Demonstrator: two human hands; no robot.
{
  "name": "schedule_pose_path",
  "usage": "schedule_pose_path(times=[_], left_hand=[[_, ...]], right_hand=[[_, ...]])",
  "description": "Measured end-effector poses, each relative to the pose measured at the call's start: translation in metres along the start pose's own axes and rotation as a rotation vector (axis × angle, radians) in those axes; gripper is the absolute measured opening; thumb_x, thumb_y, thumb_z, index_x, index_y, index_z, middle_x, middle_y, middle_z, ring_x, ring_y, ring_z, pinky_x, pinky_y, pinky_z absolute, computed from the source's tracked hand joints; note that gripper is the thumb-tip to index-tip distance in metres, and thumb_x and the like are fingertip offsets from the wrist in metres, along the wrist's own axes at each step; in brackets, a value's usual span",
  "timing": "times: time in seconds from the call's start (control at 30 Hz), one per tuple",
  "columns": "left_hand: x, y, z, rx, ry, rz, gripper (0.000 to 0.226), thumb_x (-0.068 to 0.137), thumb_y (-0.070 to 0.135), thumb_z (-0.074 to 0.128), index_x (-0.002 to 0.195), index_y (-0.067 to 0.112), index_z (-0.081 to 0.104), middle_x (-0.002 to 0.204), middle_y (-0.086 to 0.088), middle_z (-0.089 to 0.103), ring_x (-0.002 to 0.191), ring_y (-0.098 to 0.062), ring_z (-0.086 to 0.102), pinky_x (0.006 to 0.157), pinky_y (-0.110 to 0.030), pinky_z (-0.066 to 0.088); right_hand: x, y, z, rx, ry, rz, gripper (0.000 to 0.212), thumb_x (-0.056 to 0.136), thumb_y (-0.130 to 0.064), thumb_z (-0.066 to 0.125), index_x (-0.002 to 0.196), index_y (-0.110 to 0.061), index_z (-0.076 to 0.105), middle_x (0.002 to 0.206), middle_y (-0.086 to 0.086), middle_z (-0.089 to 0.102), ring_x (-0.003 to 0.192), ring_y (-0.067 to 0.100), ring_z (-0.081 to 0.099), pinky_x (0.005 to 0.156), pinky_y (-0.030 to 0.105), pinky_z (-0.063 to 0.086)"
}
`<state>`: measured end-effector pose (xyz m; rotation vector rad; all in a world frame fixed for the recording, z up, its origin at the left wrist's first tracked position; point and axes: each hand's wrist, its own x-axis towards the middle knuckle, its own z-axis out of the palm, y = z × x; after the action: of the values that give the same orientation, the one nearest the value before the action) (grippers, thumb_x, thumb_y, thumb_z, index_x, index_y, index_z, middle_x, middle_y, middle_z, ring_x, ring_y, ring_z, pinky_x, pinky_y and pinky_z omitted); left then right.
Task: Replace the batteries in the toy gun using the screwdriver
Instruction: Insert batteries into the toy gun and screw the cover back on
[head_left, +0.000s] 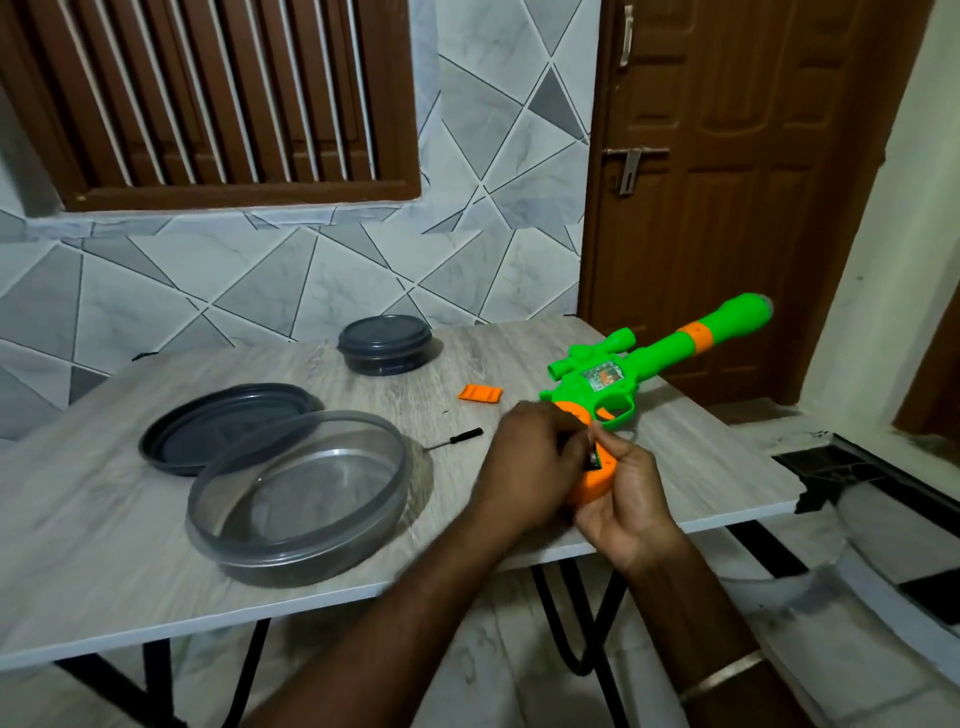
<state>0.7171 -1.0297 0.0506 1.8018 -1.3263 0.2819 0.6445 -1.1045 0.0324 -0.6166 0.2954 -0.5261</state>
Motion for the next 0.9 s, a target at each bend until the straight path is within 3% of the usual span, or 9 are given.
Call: schedule_pose_path(times=[0.1, 0.17, 0.3, 0.47, 0.57, 0.8, 0.9], left_hand=[[0.029, -0.009, -0.019, -0.037, 0.102, -0.139, 0.014, 0.09, 0.015, 0.067, 0.09, 0.009, 0.08, 0.089, -0.006, 0.078, 0.077, -0.013, 0.066, 0.068, -0.012, 0.043], [0.054, -0.03, -0.021, 0.094, 0.092, -0.201, 0.017, 0.089, 0.012, 0.066, 0.097, 0.008, 0.08, 0.098, -0.007, 0.078, 0.09, -0.019, 0.071, 0.08, -0.021, 0.05], [0.09, -0.062, -0.007, 0.378, -0.15, -0.382, 0.026, 0.09, 0.014, 0.065, 0.112, -0.001, 0.069, 0.116, -0.019, 0.069, 0.109, -0.033, 0.065, 0.089, -0.034, 0.053], [0.107, -0.087, 0.017, 0.472, -0.347, -0.526, 0.029, 0.097, 0.015, 0.055, 0.122, 0.002, 0.06, 0.125, -0.018, 0.062, 0.112, -0.034, 0.063, 0.093, -0.039, 0.056], [0.113, -0.101, 0.025, 0.504, -0.364, -0.56, 0.029, 0.099, 0.015, 0.052, 0.125, 0.003, 0.059, 0.127, -0.017, 0.061, 0.112, -0.034, 0.063, 0.097, -0.044, 0.055], [0.121, -0.108, 0.032, 0.715, -0.314, -0.438, 0.027, 0.101, 0.017, 0.053, 0.123, 0.004, 0.06, 0.125, -0.019, 0.061, 0.114, -0.036, 0.06, 0.091, -0.043, 0.052], [0.117, -0.108, 0.034, 0.805, -0.288, -0.377, 0.024, 0.101, 0.017, 0.052, 0.119, 0.005, 0.062, 0.12, -0.018, 0.063, 0.112, -0.035, 0.061, 0.087, -0.042, 0.051]], right_hand=[[0.012, -0.014, 0.005, -0.016, -0.034, -0.024, 0.036, 0.1, -0.029, 0.04, 0.112, -0.005, 0.063, 0.086, 0.015, 0.069, 0.068, 0.022, 0.063, 0.057, 0.029, 0.054], [0.022, -0.021, 0.006, -0.059, -0.027, -0.021, 0.037, 0.099, -0.031, 0.039, 0.112, -0.003, 0.06, 0.081, 0.016, 0.065, 0.059, 0.021, 0.056, 0.049, 0.025, 0.046], [0.045, -0.027, 0.002, -0.081, -0.033, 0.004, 0.039, 0.099, -0.032, 0.038, 0.111, -0.001, 0.058, 0.082, 0.016, 0.063, 0.061, 0.021, 0.054, 0.048, 0.025, 0.045], [0.058, -0.026, -0.015, -0.06, -0.017, 0.016, 0.043, 0.099, -0.033, 0.04, 0.125, -0.001, 0.055, 0.083, 0.017, 0.064, 0.059, 0.021, 0.055, 0.047, 0.026, 0.046], [0.06, -0.028, -0.021, -0.044, -0.042, 0.02, 0.046, 0.099, -0.033, 0.041, 0.13, -0.002, 0.053, 0.085, 0.018, 0.064, 0.059, 0.021, 0.055, 0.048, 0.026, 0.046], [0.057, -0.024, -0.02, -0.11, -0.104, 0.051, 0.04, 0.099, -0.034, 0.04, 0.113, -0.003, 0.061, 0.084, 0.016, 0.064, 0.059, 0.02, 0.054, 0.048, 0.025, 0.045], [0.056, -0.025, -0.02, -0.117, -0.105, 0.051, 0.041, 0.1, -0.035, 0.04, 0.114, -0.003, 0.061, 0.082, 0.016, 0.064, 0.058, 0.02, 0.055, 0.048, 0.025, 0.045]])
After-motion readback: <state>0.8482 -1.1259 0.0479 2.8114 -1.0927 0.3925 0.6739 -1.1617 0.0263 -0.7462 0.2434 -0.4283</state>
